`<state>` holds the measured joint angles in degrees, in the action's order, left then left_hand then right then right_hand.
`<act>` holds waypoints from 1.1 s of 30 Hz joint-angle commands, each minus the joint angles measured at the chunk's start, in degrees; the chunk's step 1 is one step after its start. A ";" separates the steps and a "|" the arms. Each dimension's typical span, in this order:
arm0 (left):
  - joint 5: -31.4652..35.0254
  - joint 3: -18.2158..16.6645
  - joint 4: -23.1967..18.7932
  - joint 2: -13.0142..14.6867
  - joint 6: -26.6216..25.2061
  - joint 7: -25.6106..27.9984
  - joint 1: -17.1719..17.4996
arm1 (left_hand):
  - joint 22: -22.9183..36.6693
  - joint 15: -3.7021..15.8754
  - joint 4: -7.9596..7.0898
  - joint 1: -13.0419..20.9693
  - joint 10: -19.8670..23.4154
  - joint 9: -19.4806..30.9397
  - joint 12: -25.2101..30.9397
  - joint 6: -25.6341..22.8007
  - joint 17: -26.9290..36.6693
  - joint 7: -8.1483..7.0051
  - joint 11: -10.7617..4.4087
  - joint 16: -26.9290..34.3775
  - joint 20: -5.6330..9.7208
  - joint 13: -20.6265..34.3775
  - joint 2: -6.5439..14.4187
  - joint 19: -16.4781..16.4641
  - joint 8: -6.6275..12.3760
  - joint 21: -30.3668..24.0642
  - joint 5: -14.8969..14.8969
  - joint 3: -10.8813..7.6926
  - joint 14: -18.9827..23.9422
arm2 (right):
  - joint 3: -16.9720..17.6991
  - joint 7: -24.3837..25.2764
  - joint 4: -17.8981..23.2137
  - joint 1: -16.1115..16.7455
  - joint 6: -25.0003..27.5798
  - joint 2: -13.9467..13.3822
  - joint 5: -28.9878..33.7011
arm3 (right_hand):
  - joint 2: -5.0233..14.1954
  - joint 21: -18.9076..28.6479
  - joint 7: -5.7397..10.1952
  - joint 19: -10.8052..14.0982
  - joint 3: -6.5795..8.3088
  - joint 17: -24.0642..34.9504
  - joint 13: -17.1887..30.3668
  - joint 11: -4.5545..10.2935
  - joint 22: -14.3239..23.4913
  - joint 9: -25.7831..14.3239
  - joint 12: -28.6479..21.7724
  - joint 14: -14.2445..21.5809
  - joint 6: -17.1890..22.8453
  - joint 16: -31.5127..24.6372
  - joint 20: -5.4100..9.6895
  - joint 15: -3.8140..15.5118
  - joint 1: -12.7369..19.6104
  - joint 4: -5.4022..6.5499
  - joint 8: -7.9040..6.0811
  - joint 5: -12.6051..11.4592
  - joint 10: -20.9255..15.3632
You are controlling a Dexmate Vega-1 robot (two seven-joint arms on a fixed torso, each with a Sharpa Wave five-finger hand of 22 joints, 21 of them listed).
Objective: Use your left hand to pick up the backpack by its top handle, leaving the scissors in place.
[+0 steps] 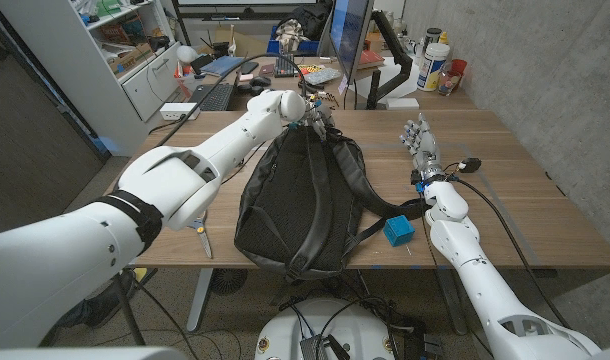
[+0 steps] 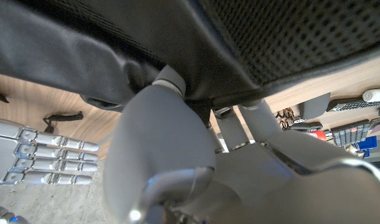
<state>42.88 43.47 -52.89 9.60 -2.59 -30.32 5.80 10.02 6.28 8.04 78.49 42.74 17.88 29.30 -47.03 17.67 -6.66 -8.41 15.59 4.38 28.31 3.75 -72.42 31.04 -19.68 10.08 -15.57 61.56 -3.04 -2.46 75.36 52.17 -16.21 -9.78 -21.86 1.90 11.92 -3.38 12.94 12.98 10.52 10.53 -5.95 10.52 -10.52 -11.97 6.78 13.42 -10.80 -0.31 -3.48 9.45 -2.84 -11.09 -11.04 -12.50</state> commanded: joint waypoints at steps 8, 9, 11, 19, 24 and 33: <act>-0.41 -1.99 -11.51 3.36 -4.13 -2.34 2.16 | 0.21 5.70 -0.97 0.64 1.02 -0.15 0.71 -6.68 0.32 5.77 -0.05 -0.50 -0.34 1.00 1.68 0.16 0.44 0.11 0.41 -1.67 5.77 | 0.32 0.39 1.68 0.88 -0.37 -0.01 0.07 | -0.20 -0.07 0.02 -0.16 -0.38 0.20 0.12 -0.03 0.17 -0.23 -0.41 0.55 0.58 -0.11 0.08 0.17 0.00 -0.08 -0.24 -0.32 -0.54; -0.36 -1.94 -12.02 3.52 -4.32 -2.32 2.18 | 0.20 5.66 -0.98 0.61 1.05 -0.09 0.72 -6.71 0.33 5.72 -0.11 -0.50 -0.33 1.08 1.70 0.20 0.49 0.13 0.41 -1.72 5.93 | 0.34 0.35 1.68 0.88 -0.43 -0.02 0.05 | -0.19 -0.06 0.02 -0.15 -0.38 0.20 0.12 -0.05 0.17 -0.23 -0.41 0.58 0.57 -0.12 0.08 0.15 0.00 -0.08 -0.23 -0.32 -0.55; -0.59 -2.08 -12.85 3.72 -4.63 -2.29 2.23 | 0.20 5.64 -1.01 0.55 1.17 -0.05 0.76 -6.82 0.36 5.82 -0.09 -0.59 -0.34 1.23 1.73 0.17 0.57 0.14 0.42 -1.80 6.02 | 0.39 0.37 1.73 0.91 -0.48 -0.02 0.03 | -0.18 -0.06 0.02 -0.14 -0.39 0.20 0.12 -0.02 0.17 -0.23 -0.42 0.57 0.57 -0.11 0.10 0.12 0.00 -0.08 -0.23 -0.32 -0.58; -1.25 -2.40 -16.70 4.70 -6.14 -2.81 2.56 | 0.20 5.60 -1.15 0.29 1.54 -0.17 0.87 -7.05 0.45 5.90 0.03 -0.81 -0.38 1.66 1.86 0.24 0.60 0.23 0.44 -2.06 6.44 | 0.59 0.16 1.87 1.04 -0.66 -0.09 -0.17 | -0.17 -0.07 0.02 -0.13 -0.43 0.20 0.12 0.02 0.17 -0.23 -0.40 0.66 0.57 -0.13 0.14 0.14 0.00 -0.08 -0.21 -0.33 -0.57; -1.85 -2.74 -18.81 5.32 -6.85 -2.82 2.90 | 0.20 5.77 -1.19 0.15 1.85 -0.28 0.96 -7.41 0.51 5.86 -0.01 -0.94 -0.39 1.98 1.88 0.29 0.69 0.30 0.45 -2.26 6.83 | 0.71 0.12 1.98 1.18 -0.91 -0.06 -0.26 | -0.16 -0.08 0.03 -0.12 -0.45 0.19 0.12 0.04 0.17 -0.23 -0.43 0.66 0.62 -0.11 0.17 0.20 0.00 -0.09 -0.22 -0.34 -0.68; -3.05 -3.60 -22.34 6.45 -8.34 -3.41 3.42 | 0.20 5.71 -1.31 -0.21 2.52 -0.41 1.13 -7.86 0.62 6.06 0.07 -1.14 -0.38 2.52 1.89 0.38 0.82 0.43 0.44 -2.58 7.56 | 0.85 0.51 2.91 1.78 -0.64 -0.19 -0.13 | -0.16 -0.11 -0.02 -0.18 -0.51 0.19 0.12 0.03 0.17 -0.23 -0.47 0.73 0.68 -0.12 0.14 0.18 -0.01 -0.11 -0.22 -0.35 -0.80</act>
<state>41.06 40.72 -70.78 14.71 -9.13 -33.08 8.59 10.00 5.85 8.45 78.12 44.48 17.24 30.13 -49.08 18.04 -5.82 -8.31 14.48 4.06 28.88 4.12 -72.12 31.45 -19.35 10.08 -15.99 62.97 -2.39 -2.19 77.44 53.40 -16.89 -9.86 -21.98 1.91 11.96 -3.38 12.94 12.74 10.51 10.53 -5.74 10.51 -10.52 -11.97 7.08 13.41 -10.80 -0.31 -3.16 9.45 -3.08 -11.09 -11.04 -12.91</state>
